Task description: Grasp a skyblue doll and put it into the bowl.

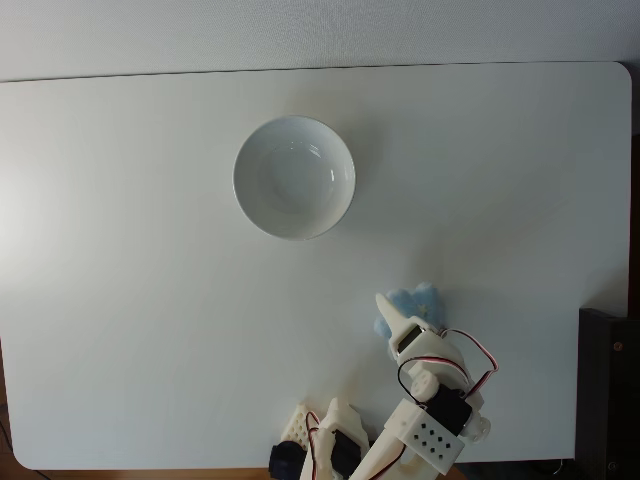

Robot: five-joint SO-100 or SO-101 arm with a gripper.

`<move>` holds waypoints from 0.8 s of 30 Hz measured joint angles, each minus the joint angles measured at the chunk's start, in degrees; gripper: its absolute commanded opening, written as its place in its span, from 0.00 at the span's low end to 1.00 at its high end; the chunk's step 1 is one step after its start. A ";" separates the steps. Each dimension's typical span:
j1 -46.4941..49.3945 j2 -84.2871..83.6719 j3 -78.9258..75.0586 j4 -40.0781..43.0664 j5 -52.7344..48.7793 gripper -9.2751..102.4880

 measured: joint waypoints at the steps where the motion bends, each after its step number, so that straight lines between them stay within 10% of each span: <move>1: 0.00 0.00 0.00 -0.18 0.00 0.62; 24: 1.67 -10.72 0.00 -7.56 -1.85 0.59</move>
